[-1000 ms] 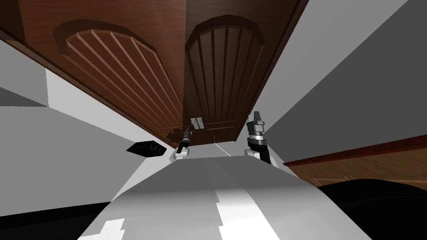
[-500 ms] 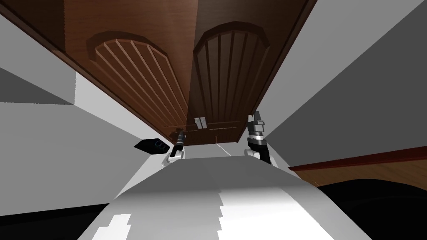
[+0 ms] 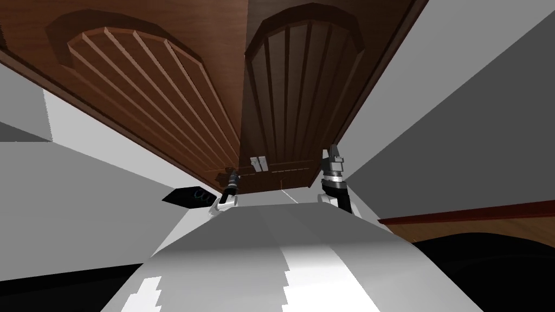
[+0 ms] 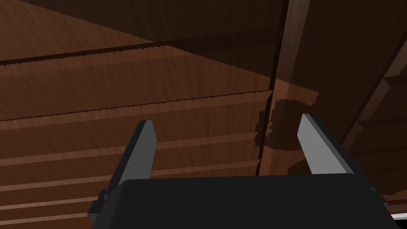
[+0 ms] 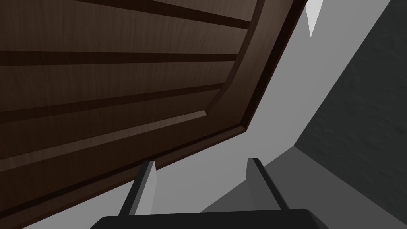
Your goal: Pull the door open
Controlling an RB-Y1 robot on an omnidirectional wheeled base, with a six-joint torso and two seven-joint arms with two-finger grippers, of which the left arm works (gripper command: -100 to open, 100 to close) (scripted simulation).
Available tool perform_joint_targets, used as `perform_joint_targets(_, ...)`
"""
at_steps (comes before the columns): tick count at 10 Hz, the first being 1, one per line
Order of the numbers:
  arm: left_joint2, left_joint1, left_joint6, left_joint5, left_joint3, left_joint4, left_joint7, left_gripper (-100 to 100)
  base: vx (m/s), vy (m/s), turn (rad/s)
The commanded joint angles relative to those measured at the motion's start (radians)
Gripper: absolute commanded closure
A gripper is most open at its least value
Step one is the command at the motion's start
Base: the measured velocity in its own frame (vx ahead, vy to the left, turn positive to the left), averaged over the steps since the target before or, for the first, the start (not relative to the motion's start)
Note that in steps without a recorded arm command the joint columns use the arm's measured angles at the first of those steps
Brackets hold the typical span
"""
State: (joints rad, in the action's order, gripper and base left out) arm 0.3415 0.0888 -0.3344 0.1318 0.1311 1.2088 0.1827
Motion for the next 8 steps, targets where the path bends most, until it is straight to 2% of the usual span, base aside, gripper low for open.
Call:
perform_joint_targets(1, -0.012, -0.018, -0.004, -0.002, -0.015, 0.003, 0.001, -100, 0.222, -0.014, -0.146)
perform_joint_targets(3, -0.034, -0.046, -0.009, -0.007, -0.046, 0.015, 0.002, -100, 0.233, -0.089, -0.186)
perform_joint_targets(4, -0.038, -0.052, -0.01, -0.008, -0.053, 0.017, 0.002, -100, 0.166, -0.104, -0.174)
perform_joint_targets(5, -0.032, -0.05, -0.006, -0.006, -0.046, 0.013, 0.002, -100, 0.06, -0.045, -0.023)
perform_joint_targets(6, -0.032, -0.05, -0.006, -0.006, -0.046, 0.013, 0.002, 100, 0.002, 0.004, 0.025)
perform_joint_targets(8, -0.032, -0.05, -0.006, -0.006, -0.046, 0.013, 0.002, 100, -0.025, 0.013, -0.014)
